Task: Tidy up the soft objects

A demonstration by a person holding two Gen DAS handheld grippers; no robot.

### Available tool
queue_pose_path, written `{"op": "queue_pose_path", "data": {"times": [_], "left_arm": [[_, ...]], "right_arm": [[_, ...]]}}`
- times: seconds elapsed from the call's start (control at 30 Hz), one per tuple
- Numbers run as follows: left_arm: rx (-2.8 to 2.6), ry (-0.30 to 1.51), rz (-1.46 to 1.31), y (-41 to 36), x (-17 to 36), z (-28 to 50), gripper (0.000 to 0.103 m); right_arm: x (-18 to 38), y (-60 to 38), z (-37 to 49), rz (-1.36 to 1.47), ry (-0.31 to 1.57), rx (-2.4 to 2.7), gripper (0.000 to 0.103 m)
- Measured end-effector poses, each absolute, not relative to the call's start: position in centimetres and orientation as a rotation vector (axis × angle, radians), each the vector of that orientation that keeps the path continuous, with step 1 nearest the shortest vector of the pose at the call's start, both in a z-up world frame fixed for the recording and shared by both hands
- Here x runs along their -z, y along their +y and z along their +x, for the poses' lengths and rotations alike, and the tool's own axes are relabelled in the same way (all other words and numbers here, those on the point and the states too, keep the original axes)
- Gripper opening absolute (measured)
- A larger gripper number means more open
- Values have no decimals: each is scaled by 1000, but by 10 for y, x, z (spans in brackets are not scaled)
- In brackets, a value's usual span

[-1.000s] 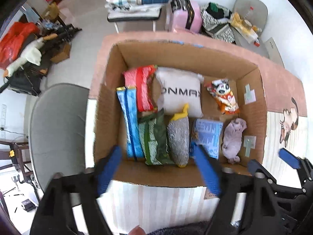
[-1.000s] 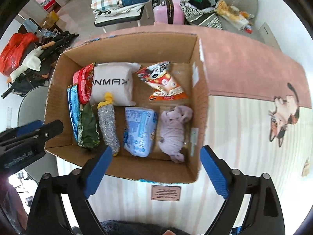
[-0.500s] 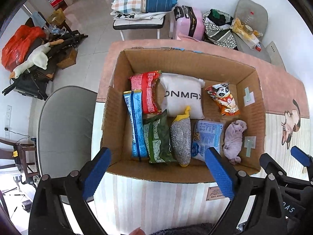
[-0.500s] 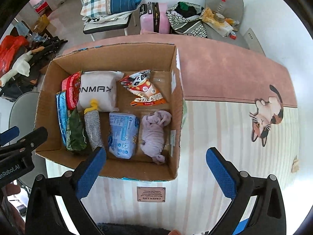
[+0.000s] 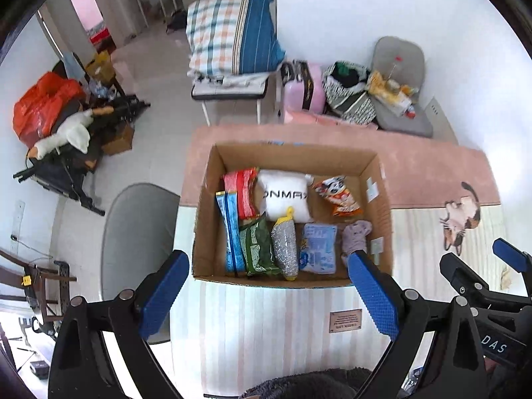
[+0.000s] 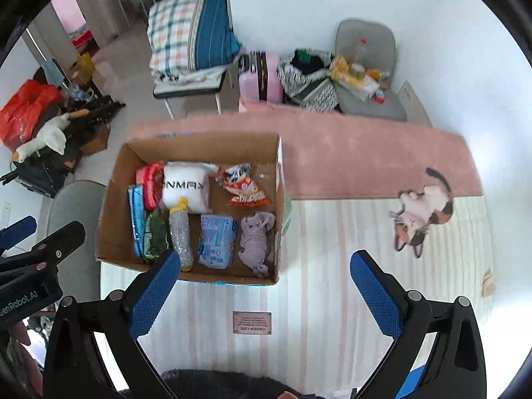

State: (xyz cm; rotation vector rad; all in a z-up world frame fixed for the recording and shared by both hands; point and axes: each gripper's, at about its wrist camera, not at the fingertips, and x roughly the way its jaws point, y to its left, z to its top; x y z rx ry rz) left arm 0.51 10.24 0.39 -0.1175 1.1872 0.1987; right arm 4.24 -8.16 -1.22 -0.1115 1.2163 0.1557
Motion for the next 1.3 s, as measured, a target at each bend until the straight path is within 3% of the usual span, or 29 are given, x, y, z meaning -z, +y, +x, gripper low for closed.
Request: {"op": "queue_pose_path", "data": {"times": [0.33, 0.73, 1.3], "left_arm": [[-199, 1098, -110, 92, -70, -34, 98], [-211, 1070, -140, 87, -98, -63, 98], [-213, 1101, -149, 84, -96, -70, 98]], "right_arm": [[-73, -99, -2, -100, 1112, -176, 103], [-130, -105, -42, -124, 1041, -193, 103], [-136, -109, -41, -156, 1030, -160, 103]]}}
